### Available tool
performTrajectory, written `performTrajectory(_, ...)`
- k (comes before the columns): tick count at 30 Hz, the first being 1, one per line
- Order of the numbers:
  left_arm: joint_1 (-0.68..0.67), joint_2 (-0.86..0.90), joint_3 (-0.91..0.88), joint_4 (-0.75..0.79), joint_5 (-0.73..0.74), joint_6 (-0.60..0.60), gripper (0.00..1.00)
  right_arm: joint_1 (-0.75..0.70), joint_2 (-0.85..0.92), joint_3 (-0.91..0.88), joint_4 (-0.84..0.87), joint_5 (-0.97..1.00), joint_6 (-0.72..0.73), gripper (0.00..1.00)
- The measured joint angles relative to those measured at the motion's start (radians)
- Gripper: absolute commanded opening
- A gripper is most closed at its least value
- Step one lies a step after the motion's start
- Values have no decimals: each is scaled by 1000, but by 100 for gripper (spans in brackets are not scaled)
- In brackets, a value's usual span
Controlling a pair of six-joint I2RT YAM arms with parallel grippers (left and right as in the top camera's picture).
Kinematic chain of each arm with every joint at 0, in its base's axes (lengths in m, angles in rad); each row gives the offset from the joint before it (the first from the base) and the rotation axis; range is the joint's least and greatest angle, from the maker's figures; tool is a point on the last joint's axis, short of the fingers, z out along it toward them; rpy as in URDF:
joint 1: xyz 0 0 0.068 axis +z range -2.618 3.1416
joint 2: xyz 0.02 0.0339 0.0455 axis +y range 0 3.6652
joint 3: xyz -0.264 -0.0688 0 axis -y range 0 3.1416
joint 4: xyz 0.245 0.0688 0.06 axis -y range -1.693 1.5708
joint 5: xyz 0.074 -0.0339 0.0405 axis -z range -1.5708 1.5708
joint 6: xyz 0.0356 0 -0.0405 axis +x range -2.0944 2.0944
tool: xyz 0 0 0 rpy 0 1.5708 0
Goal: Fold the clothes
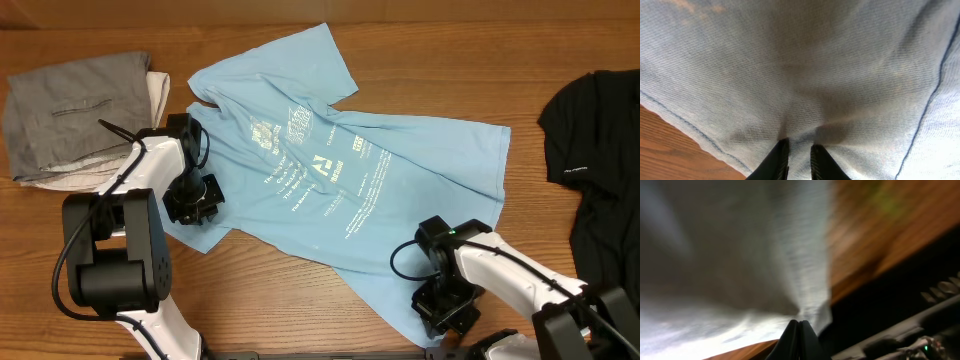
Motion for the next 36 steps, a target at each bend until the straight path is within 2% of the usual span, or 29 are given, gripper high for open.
performTrajectory(5, 0, -2, -3, 5, 2, 0, 19, -70, 0, 0, -11, -4, -15, 4)
performTrajectory(8, 0, -2, -4, 6, 4, 0, 18, -109, 0, 8, 36, -104, -128, 4)
performTrajectory(11, 0, -2, -4, 7, 5, 0, 18, -105, 2, 49, 133, -237, -244, 4)
performTrajectory(17, 0, -2, -4, 8, 7, 0, 17, -26, 3, 60, 287, -314, -307, 4)
performTrajectory(28, 0, -2, -5, 9, 8, 0, 18, 157, 11, 61, 447, -195, -159, 4)
performTrajectory(36, 0, -2, -5, 9, 8, 0, 18, 187, 15, 61, 406, -95, -71, 4)
